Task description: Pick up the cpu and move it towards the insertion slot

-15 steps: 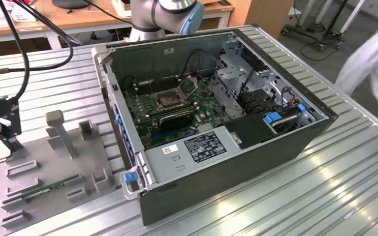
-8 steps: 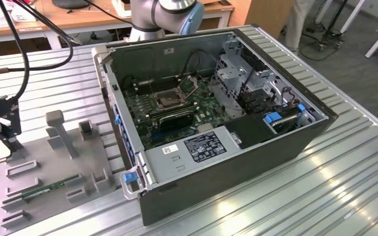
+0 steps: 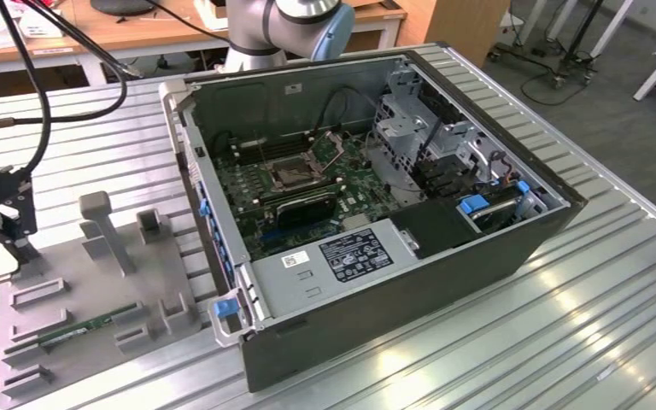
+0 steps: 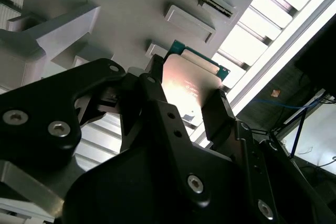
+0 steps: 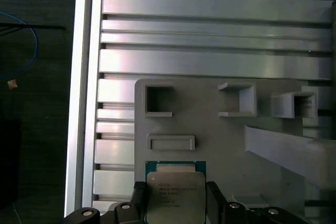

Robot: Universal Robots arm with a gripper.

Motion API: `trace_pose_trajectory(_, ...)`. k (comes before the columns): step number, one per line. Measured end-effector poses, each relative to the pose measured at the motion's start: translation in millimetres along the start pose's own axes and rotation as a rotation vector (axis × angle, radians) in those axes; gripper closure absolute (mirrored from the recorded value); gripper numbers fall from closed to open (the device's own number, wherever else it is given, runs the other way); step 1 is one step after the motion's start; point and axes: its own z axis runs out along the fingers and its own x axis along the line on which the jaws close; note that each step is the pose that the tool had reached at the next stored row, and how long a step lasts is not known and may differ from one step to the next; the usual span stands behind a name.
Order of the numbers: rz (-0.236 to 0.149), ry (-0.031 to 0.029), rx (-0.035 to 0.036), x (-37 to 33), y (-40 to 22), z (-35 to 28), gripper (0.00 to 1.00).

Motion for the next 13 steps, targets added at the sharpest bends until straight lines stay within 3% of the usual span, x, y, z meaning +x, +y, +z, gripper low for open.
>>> trace_pose_trajectory(6, 0.0, 0.0001, 0.0001, 0.0, 0.2, -5.8, 0.46)
trace_pose_trajectory(13, 0.0, 0.0, 0.0, 0.0, 0.7, -19.8, 0.46)
